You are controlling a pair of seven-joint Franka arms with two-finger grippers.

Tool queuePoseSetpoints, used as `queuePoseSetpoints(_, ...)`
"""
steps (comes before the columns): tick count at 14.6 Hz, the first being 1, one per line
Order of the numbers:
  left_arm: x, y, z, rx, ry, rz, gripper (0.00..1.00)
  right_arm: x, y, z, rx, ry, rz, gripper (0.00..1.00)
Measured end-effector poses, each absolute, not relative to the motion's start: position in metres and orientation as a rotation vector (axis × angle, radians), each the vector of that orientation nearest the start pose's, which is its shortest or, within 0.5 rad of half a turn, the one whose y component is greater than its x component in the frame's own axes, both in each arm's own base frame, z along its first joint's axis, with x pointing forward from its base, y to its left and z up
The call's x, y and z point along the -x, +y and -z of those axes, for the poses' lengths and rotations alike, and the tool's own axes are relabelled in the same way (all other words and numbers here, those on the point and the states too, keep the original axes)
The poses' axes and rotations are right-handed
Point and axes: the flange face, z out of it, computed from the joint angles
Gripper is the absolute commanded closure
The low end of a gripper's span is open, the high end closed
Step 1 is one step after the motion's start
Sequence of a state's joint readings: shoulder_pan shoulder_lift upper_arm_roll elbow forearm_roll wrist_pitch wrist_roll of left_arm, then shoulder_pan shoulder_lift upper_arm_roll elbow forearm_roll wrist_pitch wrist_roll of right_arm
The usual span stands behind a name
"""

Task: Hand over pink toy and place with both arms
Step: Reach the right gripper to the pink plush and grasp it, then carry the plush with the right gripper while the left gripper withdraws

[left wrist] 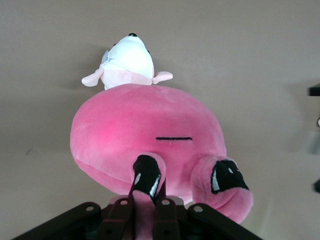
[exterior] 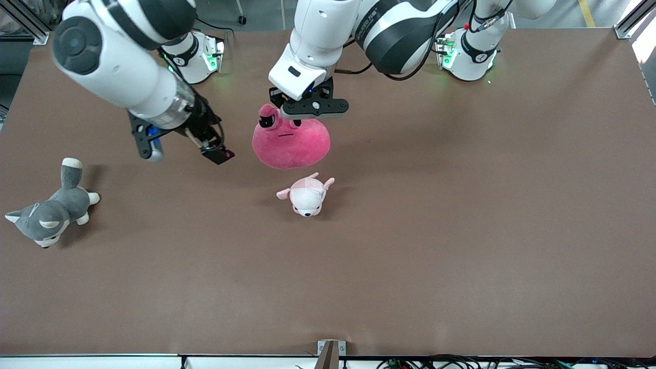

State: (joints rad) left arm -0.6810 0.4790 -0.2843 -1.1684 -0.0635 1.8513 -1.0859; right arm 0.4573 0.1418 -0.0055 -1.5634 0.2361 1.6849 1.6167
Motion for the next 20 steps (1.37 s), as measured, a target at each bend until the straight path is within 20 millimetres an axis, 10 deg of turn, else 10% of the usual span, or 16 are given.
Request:
queuePoseSetpoints(13,-0.442,-0.559,-0.553,3.417,-0.303,-0.077,1.00,-0.495,0.351,-0.557,2.513,1.697,-0.331,0.17)
queuePoseSetpoints(20,-0.442,-0.559,-0.553,3.417,-0.303,-0.077,1.00,-0.491,0.351,-0.558,2.514,1.696,-0.331,0.97)
